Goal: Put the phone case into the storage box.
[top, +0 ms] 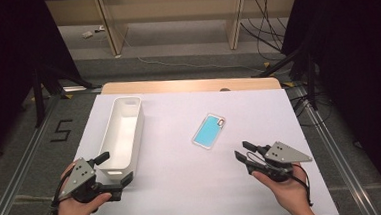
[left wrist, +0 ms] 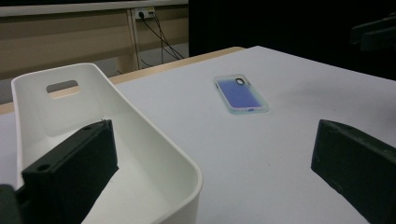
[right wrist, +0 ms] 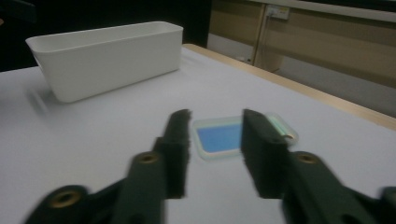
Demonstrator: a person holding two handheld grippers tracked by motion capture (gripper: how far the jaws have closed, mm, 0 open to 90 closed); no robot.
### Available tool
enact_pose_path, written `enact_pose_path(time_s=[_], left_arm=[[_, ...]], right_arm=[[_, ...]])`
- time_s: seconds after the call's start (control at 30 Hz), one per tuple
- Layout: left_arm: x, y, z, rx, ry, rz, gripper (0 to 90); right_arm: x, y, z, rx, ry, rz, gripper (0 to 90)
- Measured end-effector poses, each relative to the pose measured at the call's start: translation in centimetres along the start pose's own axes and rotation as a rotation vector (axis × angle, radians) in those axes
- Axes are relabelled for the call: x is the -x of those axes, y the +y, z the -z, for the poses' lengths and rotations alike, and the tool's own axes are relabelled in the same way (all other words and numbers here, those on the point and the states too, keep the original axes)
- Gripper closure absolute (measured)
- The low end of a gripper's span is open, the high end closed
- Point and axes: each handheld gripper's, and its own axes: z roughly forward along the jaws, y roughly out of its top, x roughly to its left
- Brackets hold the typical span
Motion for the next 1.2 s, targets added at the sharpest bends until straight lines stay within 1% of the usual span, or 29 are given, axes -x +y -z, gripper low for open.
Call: enact_pose_path(time_s=[0.07,0.1,0.13,0.17,0.2,0.27,0.3,0.33,0.37,0.4,0.43,0.47,0.5,0.53,0.6,0.63,0.67,0.7,0.73,0.77,0.8,0.83,0.9,0.93,1.0,1.03,1.1,1.13,1.2], left_arm=[[0.0,0.0,0.0,0.002,-0.005,-0.011,0.0],[0.1,0.0,0.0,0.01,-0.011,-0.005,0.0],[0.1,0.1,0.1,0.001,-0.006,-0.005,0.0],[0.1,0.1,0.1,0.003,-0.009,-0.011,0.0],[0.1,0.1,0.1,0.006,-0.009,-0.011,0.0],[0.1,0.1,0.1,0.005,-0.009,-0.011,0.0],[0.1,0.0,0.1,0.002,-0.008,-0.004,0.0],[0.0,0.0,0.0,0.009,-0.014,-0.014,0.0],[0.0,0.0,0.0,0.007,-0.012,-0.013,0.0],[0.0,0.0,-0.1,0.013,-0.016,-0.013,0.0],[0.0,0.0,-0.1,0.013,-0.016,-0.013,0.0],[0.1,0.0,0.0,0.012,-0.014,-0.007,0.0],[0.1,0.0,0.0,0.012,-0.016,-0.008,0.0],[0.1,0.0,0.0,0.009,-0.016,-0.008,0.0],[0.1,-0.1,0.1,0.004,-0.018,-0.011,0.0],[0.2,-0.1,0.2,-0.004,-0.013,-0.006,0.0],[0.2,-0.1,0.2,-0.001,-0.014,-0.007,0.0],[0.2,-0.1,0.2,-0.001,-0.014,-0.007,0.0],[0.2,-0.1,0.2,-0.001,-0.013,-0.007,0.0],[0.2,-0.1,0.2,-0.001,-0.013,-0.006,0.1],[0.2,-0.1,0.2,0.0,-0.016,-0.003,0.2],[0.2,-0.1,0.2,-0.001,-0.016,-0.007,0.2],[0.2,-0.1,0.2,-0.002,-0.017,-0.006,0.2],[0.2,-0.1,0.2,-0.001,-0.017,-0.007,0.3],[0.2,-0.1,0.2,-0.001,-0.016,-0.008,0.3],[0.2,-0.1,0.2,-0.001,-0.016,-0.007,0.3],[0.2,-0.1,0.2,-0.001,-0.017,-0.009,0.4],[0.2,-0.1,0.2,-0.002,-0.017,-0.007,0.4],[0.2,-0.1,0.2,-0.002,-0.019,-0.013,0.4]], right_arm=[[0.0,0.9,-1.1,0.028,0.004,0.014,79.9],[0.0,1.6,-1.8,0.009,-0.007,0.024,85.7],[0.2,2.2,-2.4,-0.024,-0.009,0.038,90.0],[0.3,2.7,-3.3,-0.033,-0.009,0.041,90.0],[0.5,3.2,-4.3,-0.039,0.011,0.037,90.0],[0.9,4.0,-6.3,-0.108,0.031,0.031,90.0],[1.1,4.2,-7.4,-0.12,0.035,0.032,90.0],[1.2,4.5,-8.6,-0.142,0.045,0.031,90.0],[1.3,4.7,-9.7,-0.169,0.056,0.026,90.0],[1.4,4.8,-10.8,-0.179,0.052,0.037,90.0],[1.4,4.8,-10.8,-0.179,0.052,0.037,90.0],[1.4,5.0,-12.9,-0.221,0.059,0.045,90.0],[1.4,5.1,-13.8,-0.244,0.055,0.037,90.0],[1.5,5.1,-14.7,-0.262,0.06,0.044,90.0],[1.4,5.0,-16.3,-0.294,0.058,0.043,90.0],[1.3,4.9,-17.3,-0.33,0.065,0.031,90.0],[1.3,4.8,-18.1,-0.339,0.07,0.033,90.0],[1.3,4.8,-18.1,-0.339,0.07,0.033,90.0],[1.2,4.6,-18.7,-0.362,0.066,0.038,90.0],[1.1,4.4,-19.5,-0.388,0.071,0.039,90.0],[0.8,4.0,-20.6,-0.393,0.06,0.045,90.0],[0.8,4.1,-20.9,-0.423,0.07,0.051,90.0],[0.5,3.8,-21.6,-0.435,0.071,0.054,90.0],[0.4,3.7,-22.0,-0.44,0.064,0.065,90.0],[0.1,3.5,-22.4,-0.462,0.065,0.069,90.0],[0.1,3.4,-22.7,-0.465,0.066,0.081,90.0],[0.1,3.2,-22.9,-0.471,0.066,0.085,90.0],[0.1,3.3,-22.9,-0.5,0.079,0.078,90.0],[-0.1,3.1,-23.0,-0.505,0.069,0.059,90.0]])
